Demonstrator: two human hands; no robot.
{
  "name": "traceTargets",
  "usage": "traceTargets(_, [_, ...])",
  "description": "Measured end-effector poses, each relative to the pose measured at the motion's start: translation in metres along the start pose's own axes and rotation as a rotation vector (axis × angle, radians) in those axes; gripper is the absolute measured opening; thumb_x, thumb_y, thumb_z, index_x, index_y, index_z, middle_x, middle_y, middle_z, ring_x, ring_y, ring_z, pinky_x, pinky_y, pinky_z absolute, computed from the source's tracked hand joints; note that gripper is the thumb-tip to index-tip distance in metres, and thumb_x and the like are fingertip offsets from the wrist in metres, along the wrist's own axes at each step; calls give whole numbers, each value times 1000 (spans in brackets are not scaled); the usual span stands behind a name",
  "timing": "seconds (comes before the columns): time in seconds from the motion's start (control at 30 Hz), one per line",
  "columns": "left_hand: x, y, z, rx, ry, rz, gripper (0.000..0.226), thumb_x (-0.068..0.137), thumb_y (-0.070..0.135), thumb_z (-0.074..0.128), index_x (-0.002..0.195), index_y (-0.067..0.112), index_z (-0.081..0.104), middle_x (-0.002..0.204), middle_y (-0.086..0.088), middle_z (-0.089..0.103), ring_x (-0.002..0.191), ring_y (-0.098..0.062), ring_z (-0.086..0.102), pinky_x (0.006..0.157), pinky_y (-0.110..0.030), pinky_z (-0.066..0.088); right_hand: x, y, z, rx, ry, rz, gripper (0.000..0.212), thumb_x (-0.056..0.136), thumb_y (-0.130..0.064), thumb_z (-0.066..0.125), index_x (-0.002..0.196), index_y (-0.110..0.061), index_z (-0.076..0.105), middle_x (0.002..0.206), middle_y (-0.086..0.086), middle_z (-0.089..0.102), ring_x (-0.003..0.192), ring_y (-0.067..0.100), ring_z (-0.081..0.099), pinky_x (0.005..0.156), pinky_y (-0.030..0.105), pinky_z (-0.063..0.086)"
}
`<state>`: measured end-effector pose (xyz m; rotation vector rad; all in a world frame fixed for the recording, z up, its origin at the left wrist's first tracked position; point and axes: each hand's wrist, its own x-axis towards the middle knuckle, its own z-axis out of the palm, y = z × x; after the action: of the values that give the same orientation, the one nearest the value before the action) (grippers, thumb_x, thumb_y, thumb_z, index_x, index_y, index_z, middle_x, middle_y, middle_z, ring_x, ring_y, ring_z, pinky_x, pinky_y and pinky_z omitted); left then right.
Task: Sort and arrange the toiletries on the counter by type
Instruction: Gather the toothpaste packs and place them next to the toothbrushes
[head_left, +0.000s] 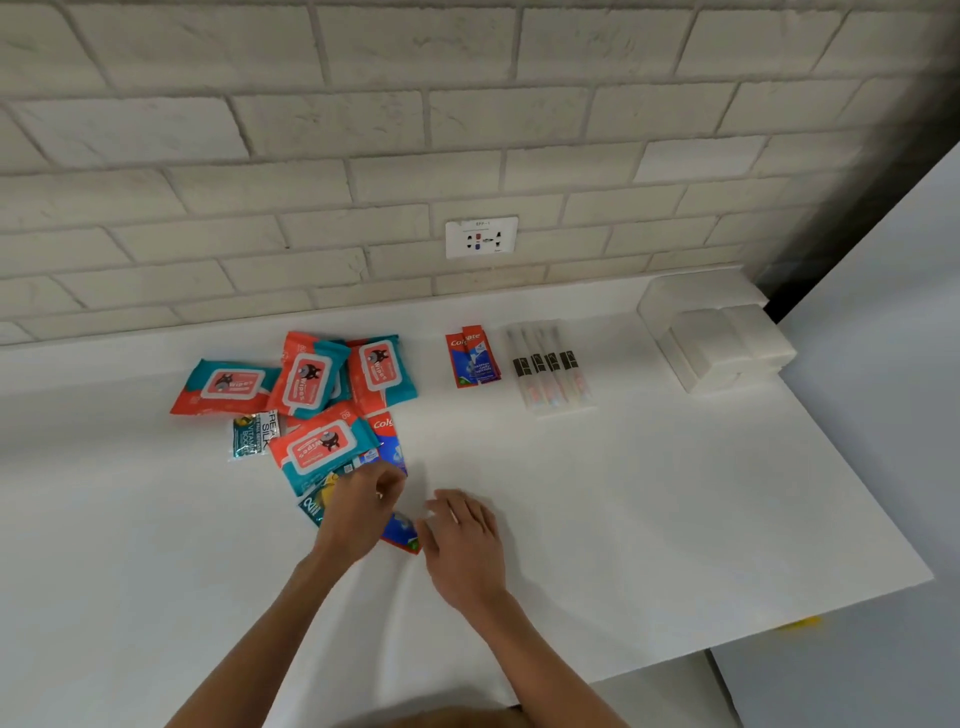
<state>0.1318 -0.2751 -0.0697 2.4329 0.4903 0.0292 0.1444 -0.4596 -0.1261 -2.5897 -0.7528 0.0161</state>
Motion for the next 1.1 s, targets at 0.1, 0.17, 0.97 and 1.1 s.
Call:
traceTargets(0.1, [-25, -21, -1, 140, 9, -5, 13, 97, 20, 68, 107, 29, 68, 113, 6, 68, 104, -15, 64, 73, -22, 55, -3, -17, 1, -30, -7, -34, 37, 98, -53, 64, 123, -26, 69, 123, -5, 71, 116, 16, 66, 94, 34, 58])
traceTargets(0.17, [-40, -28, -2, 235, 41, -57, 22, 95, 23, 71, 115, 26, 65, 123, -1, 65, 116, -23, 62, 82, -32, 61, -4, -23, 3, -77, -44, -42, 44, 93, -56, 73, 125, -25, 67, 123, -4, 70, 115, 18, 66, 90, 35, 60])
traceTargets(0.97, [-24, -14, -24, -324, -34, -307, 6, 94, 20, 73, 97, 25, 71, 103, 7, 70, 99, -16, 68, 75, -21, 54, 4, -2, -17, 649, -86, 333, 11, 96, -17, 81, 99, -19, 71, 95, -6, 78, 93, 1, 73, 68, 11, 54])
traceTargets(1.1, [-11, -3, -27, -555, -42, -322, 8, 94, 28, 73, 99, 22, 72, 104, 1, 75, 96, -19, 75, 83, -41, 64, 11, 1, -27, 709, -65, 377, 10, 94, -17, 83, 95, -17, 73, 87, -9, 79, 85, 3, 74, 68, 11, 52])
